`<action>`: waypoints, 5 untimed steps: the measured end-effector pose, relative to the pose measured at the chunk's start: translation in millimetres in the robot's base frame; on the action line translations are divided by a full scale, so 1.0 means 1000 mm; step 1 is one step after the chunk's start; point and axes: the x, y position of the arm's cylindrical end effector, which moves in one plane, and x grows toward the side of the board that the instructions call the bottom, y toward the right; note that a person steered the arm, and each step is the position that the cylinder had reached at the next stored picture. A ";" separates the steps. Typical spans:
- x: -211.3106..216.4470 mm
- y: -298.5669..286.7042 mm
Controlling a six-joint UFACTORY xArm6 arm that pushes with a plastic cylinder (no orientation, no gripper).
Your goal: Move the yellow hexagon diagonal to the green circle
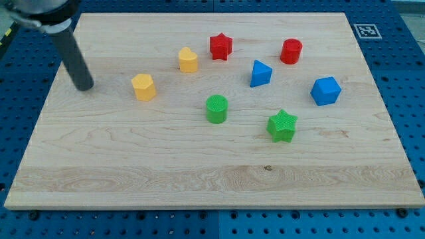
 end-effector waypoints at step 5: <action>-0.003 0.100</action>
